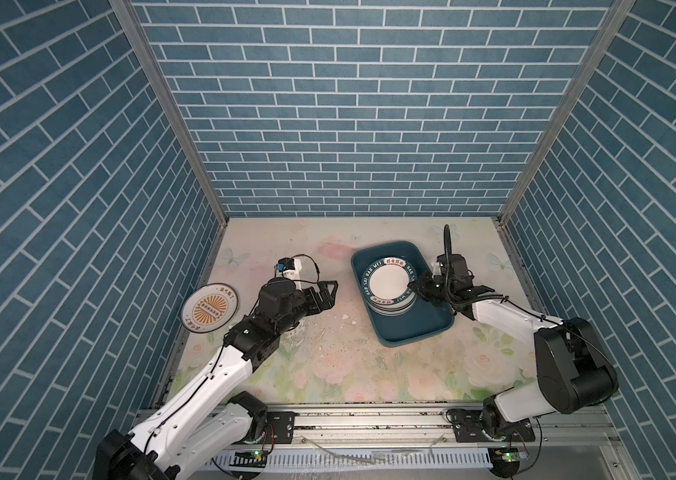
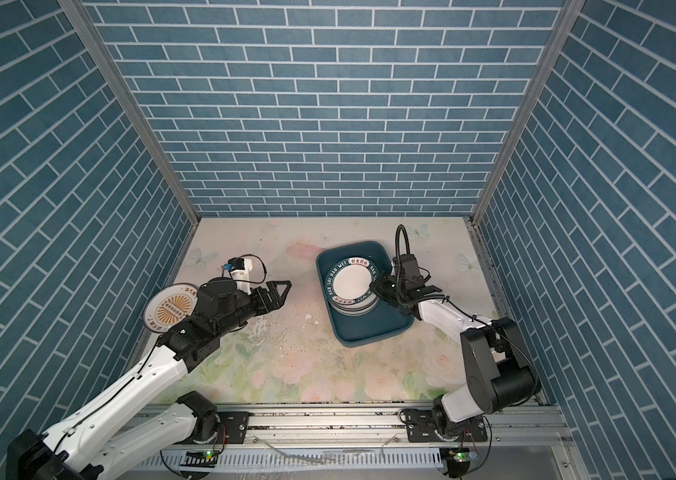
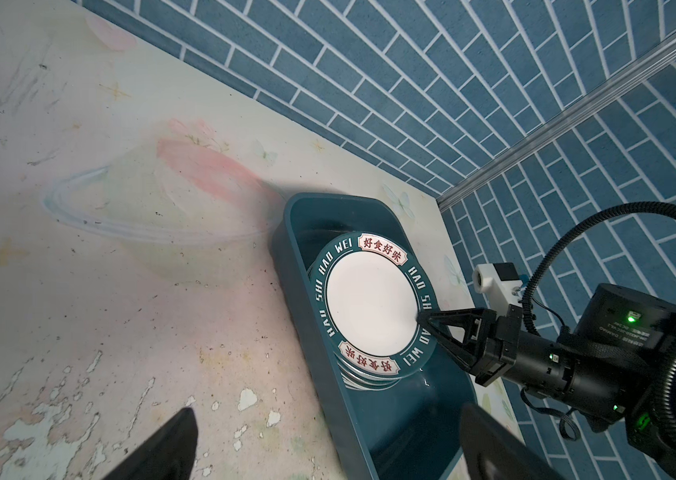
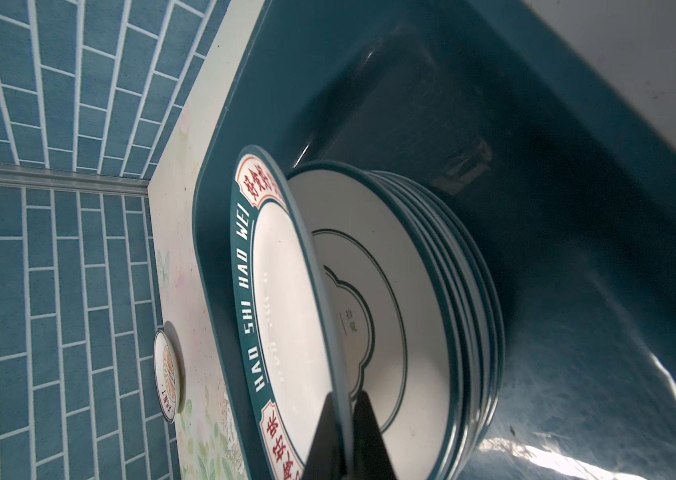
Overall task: Place the plates into the plastic bin on the countertop
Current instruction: 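Lower the plate onto the bin stack with the right gripper while the left withdraws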
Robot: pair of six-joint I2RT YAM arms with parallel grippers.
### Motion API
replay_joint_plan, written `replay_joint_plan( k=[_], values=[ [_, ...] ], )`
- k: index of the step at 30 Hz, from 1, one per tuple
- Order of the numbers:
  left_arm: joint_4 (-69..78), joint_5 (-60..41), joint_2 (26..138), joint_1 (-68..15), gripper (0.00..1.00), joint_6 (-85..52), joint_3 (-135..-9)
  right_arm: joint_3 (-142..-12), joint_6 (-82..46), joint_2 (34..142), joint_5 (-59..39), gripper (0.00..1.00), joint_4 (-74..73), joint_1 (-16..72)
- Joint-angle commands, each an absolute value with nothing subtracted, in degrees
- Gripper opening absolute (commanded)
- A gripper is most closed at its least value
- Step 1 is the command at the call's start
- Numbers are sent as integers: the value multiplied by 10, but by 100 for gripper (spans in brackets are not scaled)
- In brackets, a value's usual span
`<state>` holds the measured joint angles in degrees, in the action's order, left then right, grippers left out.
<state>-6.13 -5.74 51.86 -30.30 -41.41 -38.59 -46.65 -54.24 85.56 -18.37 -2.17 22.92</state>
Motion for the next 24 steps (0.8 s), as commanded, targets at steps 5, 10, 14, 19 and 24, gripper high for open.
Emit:
replay_joint_plan(
  k=[5,10,14,19,24],
  values=[
    [-70,-51,520,-306,99,-410,-394,-479,-552,854,-182,8,-23,228],
    [-72,-52,519,-306,99,-410,-395,-479,-548,849,-175,20,-9,228],
    [-73,-51,516,-306,99,-411,-393,-480,-545,846,-173,28,-3,229],
    [-75,-51,514,-306,100,-410,-394,-485,-537,844,-165,38,14,233],
    [-82,-53,510,-306,100,-410,-394,-494,-527,838,-152,47,43,238]
  ],
)
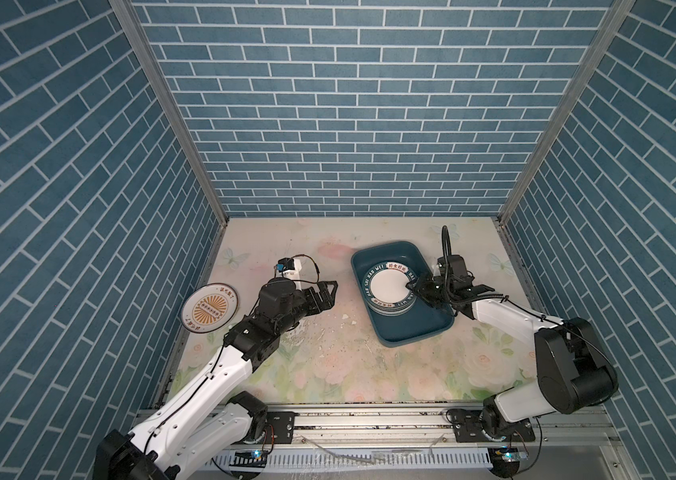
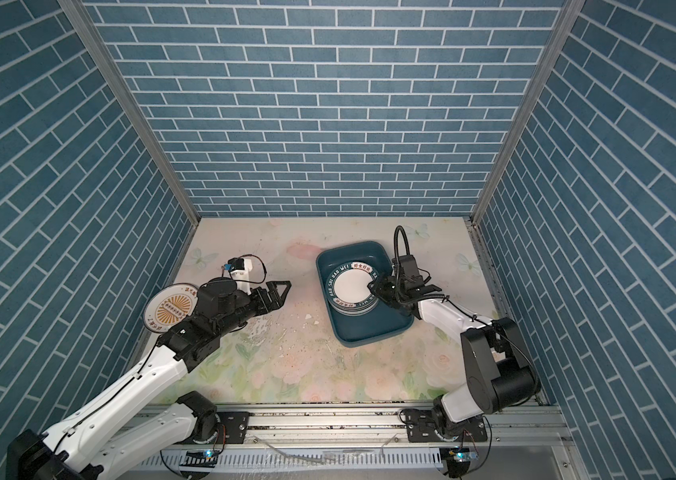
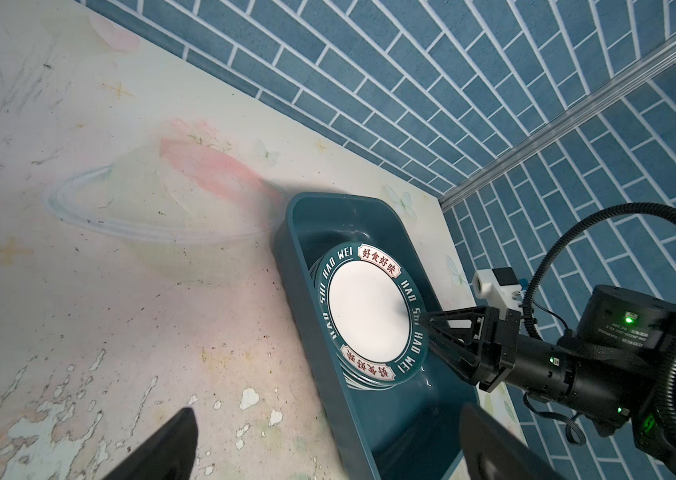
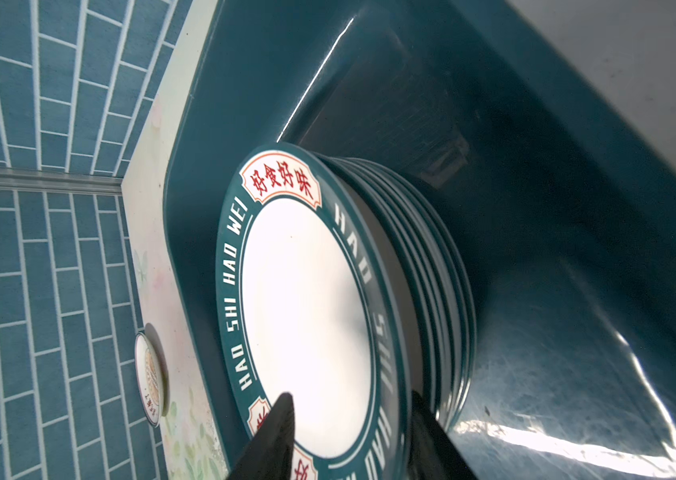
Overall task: Place the plates into the plastic bin on the countertop
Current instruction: 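Lower the plate onto the bin stack with the right gripper while the left withdraws, then open the right gripper while the left reaches toward the orange sunburst plate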
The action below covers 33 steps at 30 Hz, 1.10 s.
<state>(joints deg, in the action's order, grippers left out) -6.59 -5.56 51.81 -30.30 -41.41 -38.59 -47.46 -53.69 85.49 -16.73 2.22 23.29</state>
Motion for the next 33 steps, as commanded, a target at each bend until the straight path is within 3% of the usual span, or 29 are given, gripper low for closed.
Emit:
replay_joint_plan(
  k=[1,11,23,33],
  values=[
    [-83,-52,508,-306,99,-410,-395,-494,-527,838,-152,48,45,238],
    [-108,-42,495,-306,100,-404,-398,-503,-518,835,-150,56,63,243],
    [-162,-3,467,-306,100,-401,-411,-489,-492,774,-128,80,59,245],
    [-242,71,440,-305,100,-428,-414,-459,-478,706,-130,89,30,257]
  ],
)
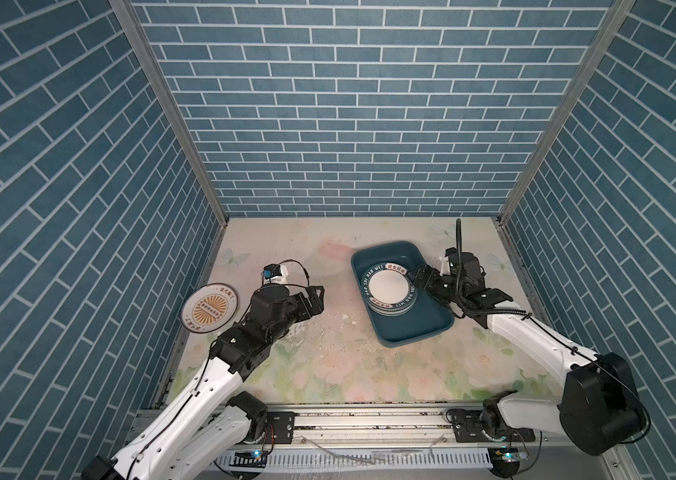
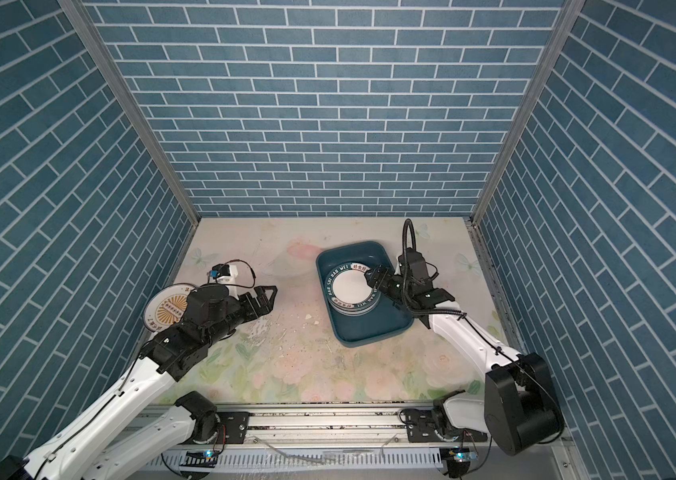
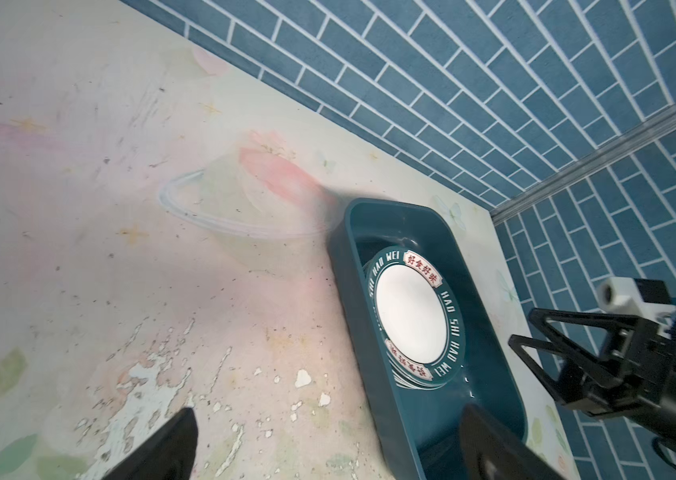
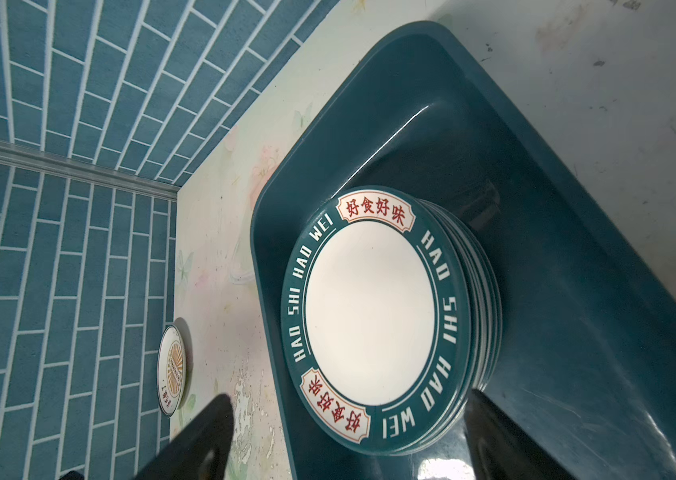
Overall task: Place the plates into the plastic bin on the countertop
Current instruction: 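Open the right gripper while the left reaches toward the orange sunburst plate, then grasp the orange sunburst plate's rim with the left gripper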
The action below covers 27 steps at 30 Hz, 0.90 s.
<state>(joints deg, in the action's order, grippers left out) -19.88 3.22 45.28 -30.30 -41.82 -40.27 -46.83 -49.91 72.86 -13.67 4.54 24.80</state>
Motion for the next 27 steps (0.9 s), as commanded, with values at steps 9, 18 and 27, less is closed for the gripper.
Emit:
replay_joint_plan(
  k=[9,18,27],
  values=[
    [-274,60,420,-224,100,-453,-389,-451,-464,675,-137,91,15,278],
    [-221,-78,447,22,100,-465,-323,-450,-461,670,-141,91,5,284],
    [-173,-150,433,255,100,-496,-250,-463,-456,682,-171,91,-10,288]
  ],
)
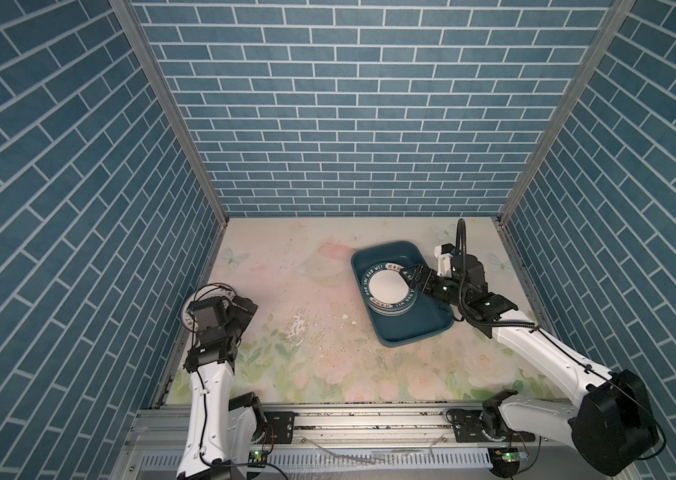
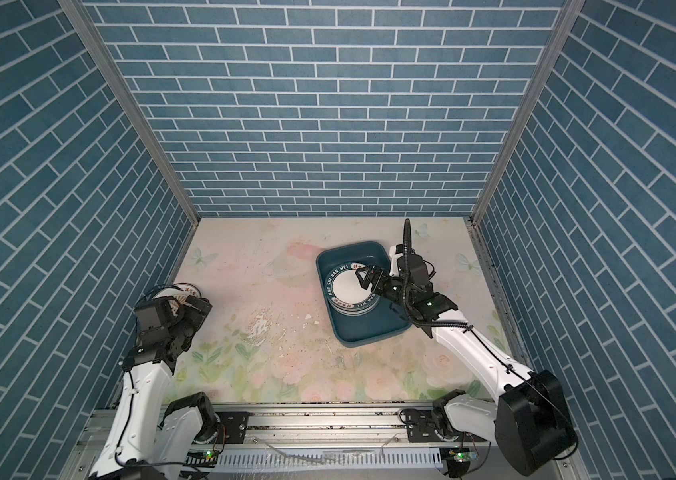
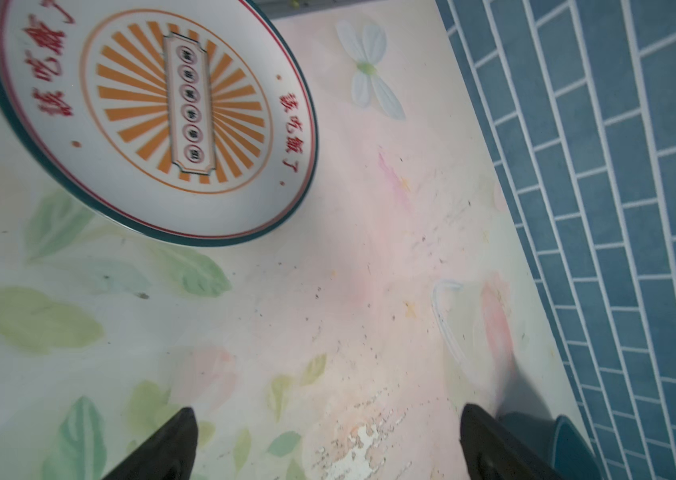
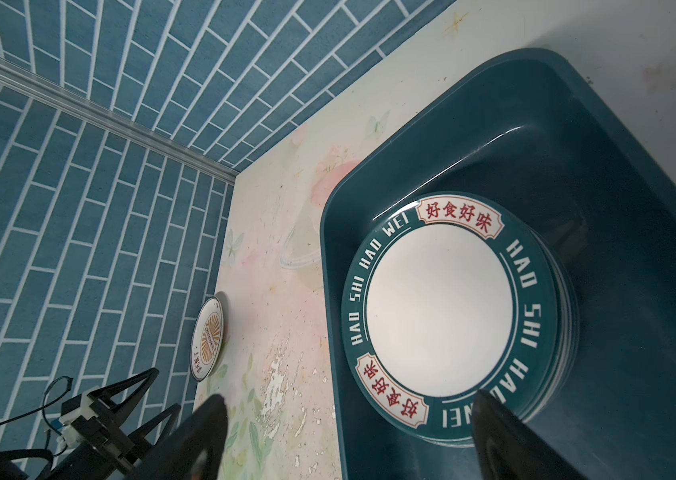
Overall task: Place the plates into the plastic bin on the countertop
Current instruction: 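Grasp the orange sunburst plate's rim with the left gripper, then lift the sunburst plate on edge with the left gripper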
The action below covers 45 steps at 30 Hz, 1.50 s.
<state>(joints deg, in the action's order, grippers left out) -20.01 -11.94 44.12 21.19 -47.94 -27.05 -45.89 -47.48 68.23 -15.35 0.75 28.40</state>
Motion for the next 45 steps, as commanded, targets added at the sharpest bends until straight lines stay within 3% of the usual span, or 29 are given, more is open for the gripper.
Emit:
replay_joint_plan(
  k=[1,17,24,34,43,45],
  values=[
    [-168,-151,435,272,99,-500,-244,-465,-456,684,-174,91,-11,289],
    [-27,-202,586,459,98,-506,-206,-511,-454,709,-208,92,-18,298],
    [81,-237,687,469,90,-524,-202,-524,-455,717,-194,92,-18,306],
    [157,-237,777,469,88,-552,-200,-532,-454,716,-180,91,-11,311],
    [237,-247,849,469,66,-584,-185,-527,-451,702,-160,91,4,316],
    [241,-246,856,470,57,-584,-183,-525,-451,700,-156,91,5,316]
  ],
)
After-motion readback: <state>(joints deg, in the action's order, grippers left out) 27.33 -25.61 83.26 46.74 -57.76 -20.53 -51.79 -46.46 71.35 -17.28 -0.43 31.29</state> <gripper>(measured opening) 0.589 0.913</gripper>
